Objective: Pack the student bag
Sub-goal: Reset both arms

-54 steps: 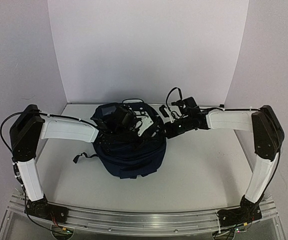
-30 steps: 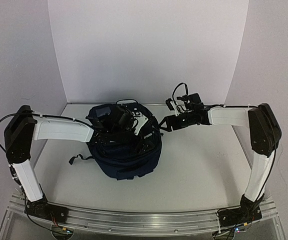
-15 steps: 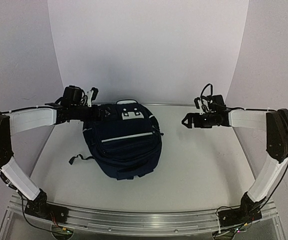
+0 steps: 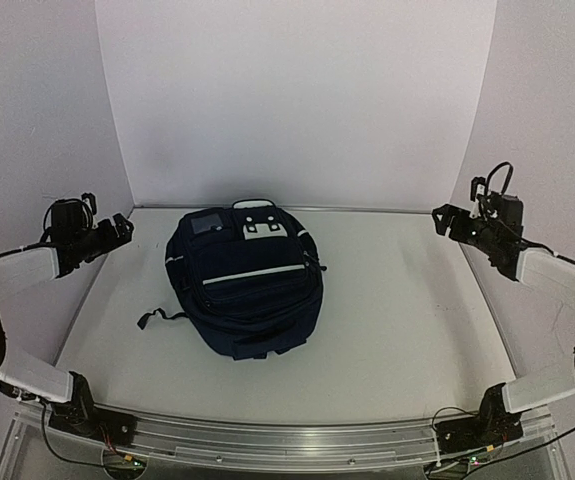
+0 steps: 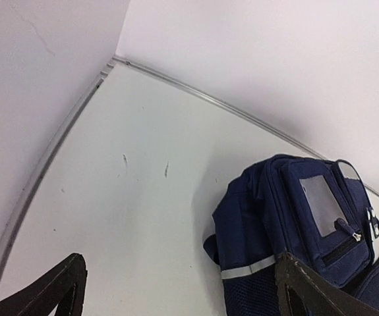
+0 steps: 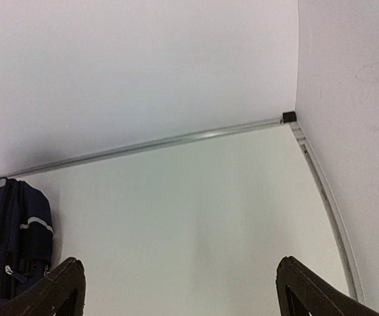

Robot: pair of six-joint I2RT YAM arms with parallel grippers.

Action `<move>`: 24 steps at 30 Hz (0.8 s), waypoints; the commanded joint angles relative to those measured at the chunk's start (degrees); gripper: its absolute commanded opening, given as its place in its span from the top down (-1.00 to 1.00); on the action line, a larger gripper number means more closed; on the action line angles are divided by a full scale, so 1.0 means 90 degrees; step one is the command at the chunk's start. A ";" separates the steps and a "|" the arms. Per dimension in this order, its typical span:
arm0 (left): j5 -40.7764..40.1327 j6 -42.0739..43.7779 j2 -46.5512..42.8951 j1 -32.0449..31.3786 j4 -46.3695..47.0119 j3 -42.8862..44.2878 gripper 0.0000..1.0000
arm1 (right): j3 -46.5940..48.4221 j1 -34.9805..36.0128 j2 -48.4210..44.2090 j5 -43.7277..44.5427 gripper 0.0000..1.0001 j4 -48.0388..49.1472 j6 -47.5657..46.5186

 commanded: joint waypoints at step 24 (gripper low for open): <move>-0.1921 0.0721 -0.0854 -0.0012 0.3497 -0.2654 -0.99 | -0.3856 0.0012 -0.0450 0.1364 -0.97 0.6430 -0.0304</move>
